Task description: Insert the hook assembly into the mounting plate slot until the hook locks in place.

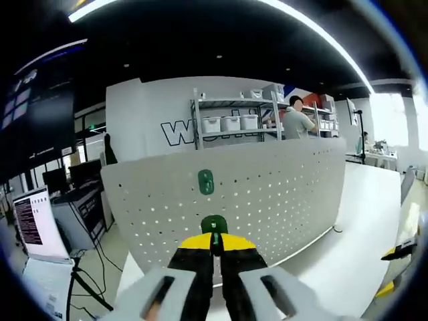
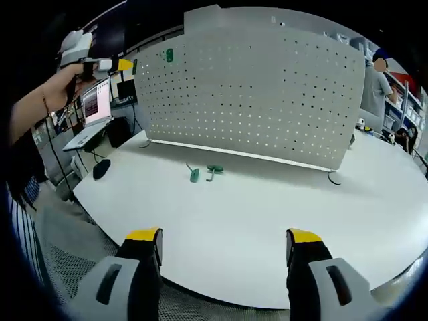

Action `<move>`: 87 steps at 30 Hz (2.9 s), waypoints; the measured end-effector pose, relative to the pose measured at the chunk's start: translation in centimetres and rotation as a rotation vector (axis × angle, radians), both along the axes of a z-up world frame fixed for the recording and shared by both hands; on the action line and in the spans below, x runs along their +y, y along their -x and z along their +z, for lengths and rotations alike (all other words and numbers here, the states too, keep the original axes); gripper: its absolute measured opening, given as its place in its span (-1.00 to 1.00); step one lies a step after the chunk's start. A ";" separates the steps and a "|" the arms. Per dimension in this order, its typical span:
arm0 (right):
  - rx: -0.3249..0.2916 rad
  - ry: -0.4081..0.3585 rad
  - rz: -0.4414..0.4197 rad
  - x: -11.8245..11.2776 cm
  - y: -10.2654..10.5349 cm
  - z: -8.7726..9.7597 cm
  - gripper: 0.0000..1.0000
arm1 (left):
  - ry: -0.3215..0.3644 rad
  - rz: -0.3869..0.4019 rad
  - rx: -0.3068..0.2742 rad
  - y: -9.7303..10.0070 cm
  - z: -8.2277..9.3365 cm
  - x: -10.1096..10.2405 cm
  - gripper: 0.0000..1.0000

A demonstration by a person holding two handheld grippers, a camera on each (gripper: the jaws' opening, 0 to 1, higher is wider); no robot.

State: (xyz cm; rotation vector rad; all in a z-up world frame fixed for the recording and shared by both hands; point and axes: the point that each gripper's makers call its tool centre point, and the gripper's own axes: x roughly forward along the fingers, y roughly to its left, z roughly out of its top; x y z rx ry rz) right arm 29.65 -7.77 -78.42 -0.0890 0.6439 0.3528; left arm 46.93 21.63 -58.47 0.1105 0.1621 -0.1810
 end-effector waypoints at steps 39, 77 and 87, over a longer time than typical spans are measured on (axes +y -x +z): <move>-0.020 -0.024 -0.026 -0.2 -0.4 -0.1 0.34 | -0.048 0.118 -0.124 -7.5 2.4 2.9 -0.98; 0.006 -0.040 -0.055 -0.8 -0.7 -0.6 0.27 | -0.035 0.176 -0.129 -10.6 2.6 3.4 -0.97; 0.007 -0.043 -0.058 -0.9 -0.6 -0.6 0.26 | 0.031 0.189 -0.115 -11.1 2.1 3.4 -0.97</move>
